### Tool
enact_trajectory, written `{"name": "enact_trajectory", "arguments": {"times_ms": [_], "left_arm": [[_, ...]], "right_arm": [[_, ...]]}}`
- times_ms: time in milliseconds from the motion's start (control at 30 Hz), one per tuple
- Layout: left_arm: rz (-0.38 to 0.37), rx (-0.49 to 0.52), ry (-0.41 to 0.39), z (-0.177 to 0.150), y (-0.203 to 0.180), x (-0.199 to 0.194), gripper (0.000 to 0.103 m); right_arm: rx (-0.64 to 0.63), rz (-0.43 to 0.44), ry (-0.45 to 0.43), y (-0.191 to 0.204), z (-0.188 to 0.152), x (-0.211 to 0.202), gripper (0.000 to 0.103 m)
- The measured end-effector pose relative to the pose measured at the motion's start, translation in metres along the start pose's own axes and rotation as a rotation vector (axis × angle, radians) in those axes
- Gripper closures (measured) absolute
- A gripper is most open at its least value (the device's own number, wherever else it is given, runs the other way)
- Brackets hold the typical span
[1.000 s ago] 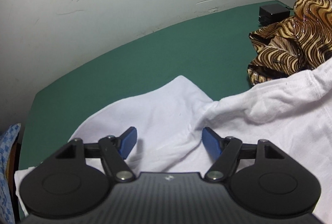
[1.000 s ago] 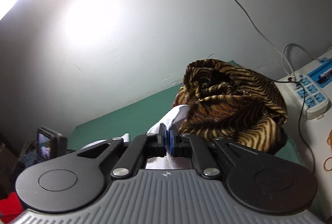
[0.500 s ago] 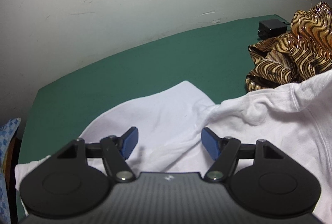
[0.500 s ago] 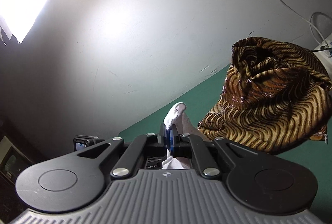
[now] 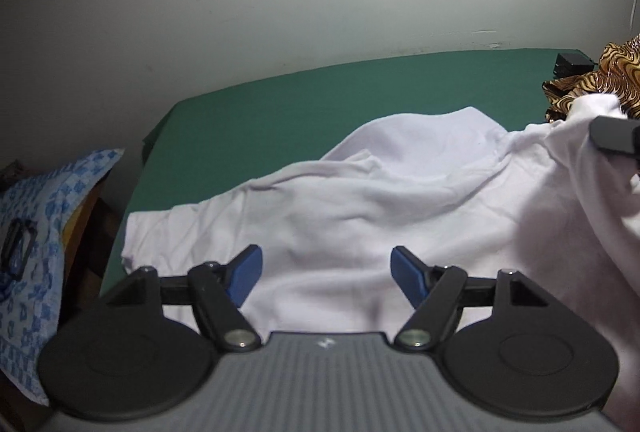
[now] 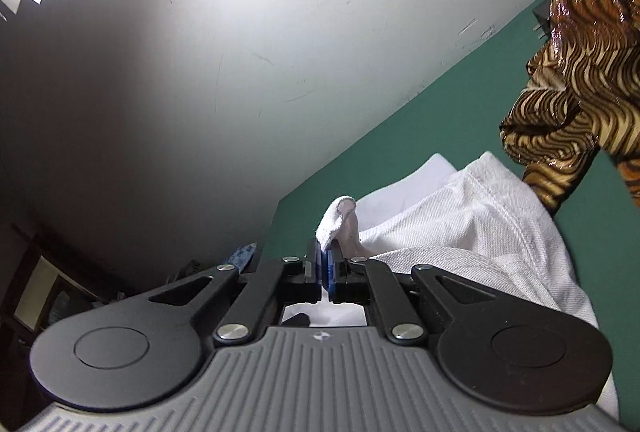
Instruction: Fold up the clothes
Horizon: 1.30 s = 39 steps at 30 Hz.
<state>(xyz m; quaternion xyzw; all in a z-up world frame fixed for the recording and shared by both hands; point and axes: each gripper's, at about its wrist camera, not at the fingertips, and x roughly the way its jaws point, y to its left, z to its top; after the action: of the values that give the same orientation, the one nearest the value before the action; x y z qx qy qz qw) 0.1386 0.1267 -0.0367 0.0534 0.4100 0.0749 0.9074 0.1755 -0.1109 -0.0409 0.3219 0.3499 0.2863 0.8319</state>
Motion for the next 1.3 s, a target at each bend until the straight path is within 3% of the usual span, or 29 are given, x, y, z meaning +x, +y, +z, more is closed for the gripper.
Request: {"name": "enact_trajectory", "arguments": {"times_ms": [67,167,267,333,367,467,600,667,733,900,1000,1033,1100,1200,1300], "left_arm": [[-0.004,-0.023,0.011,-0.010,0.009,-0.004,0.029],[0.015,-0.040,0.015,-0.023,0.014,-0.010,0.029],[0.003,-0.031,0.015,-0.033,0.015,-0.015,0.029],[-0.021,-0.016,0.010,-0.039,0.014,-0.020,0.028],[-0.044,-0.014,0.010,-0.041,0.012,-0.021,0.028],[-0.103,-0.014,0.019,-0.042,0.004,-0.020,0.027],[-0.115,0.005,0.031,-0.041,-0.012,-0.016,0.027],[-0.115,0.019,0.034,-0.042,-0.018,-0.015,0.027],[-0.092,0.052,0.025,-0.046,-0.021,-0.017,0.027],[-0.015,0.122,0.013,-0.063,-0.019,-0.021,0.026],[0.005,0.091,0.036,-0.073,-0.006,-0.022,0.023],[0.008,0.071,0.050,-0.076,0.000,-0.021,0.023],[0.019,0.036,0.076,-0.083,0.008,-0.018,0.022],[0.053,0.012,0.076,-0.088,0.015,-0.019,0.022],[0.073,0.003,0.041,-0.089,0.022,-0.027,0.024]], "right_arm": [[-0.051,-0.049,0.045,0.005,-0.016,0.023,0.095],[-0.034,-0.049,0.158,0.003,-0.029,0.038,0.090],[-0.088,0.039,0.097,0.005,-0.027,-0.002,0.087],[-0.200,-0.066,0.035,0.004,-0.028,-0.033,0.068],[-0.259,-0.130,0.005,0.003,-0.028,-0.048,0.066],[-0.397,-0.301,0.046,-0.009,-0.038,-0.056,0.067],[-0.438,-0.389,0.078,-0.020,-0.053,-0.038,0.066],[-0.380,-0.374,0.104,-0.028,-0.056,-0.021,0.067],[-0.328,-0.347,0.125,-0.030,-0.060,-0.012,0.078],[-0.452,-0.058,0.261,0.017,-0.086,-0.031,0.081],[-0.425,-0.077,0.180,0.021,-0.075,-0.043,0.076],[-0.391,-0.118,0.142,0.016,-0.068,-0.043,0.071],[-0.346,-0.222,0.117,0.005,-0.057,-0.030,0.072],[-0.357,-0.286,0.253,0.001,-0.067,-0.001,0.088],[-0.477,-0.187,0.332,0.023,-0.094,-0.007,0.090]]}}
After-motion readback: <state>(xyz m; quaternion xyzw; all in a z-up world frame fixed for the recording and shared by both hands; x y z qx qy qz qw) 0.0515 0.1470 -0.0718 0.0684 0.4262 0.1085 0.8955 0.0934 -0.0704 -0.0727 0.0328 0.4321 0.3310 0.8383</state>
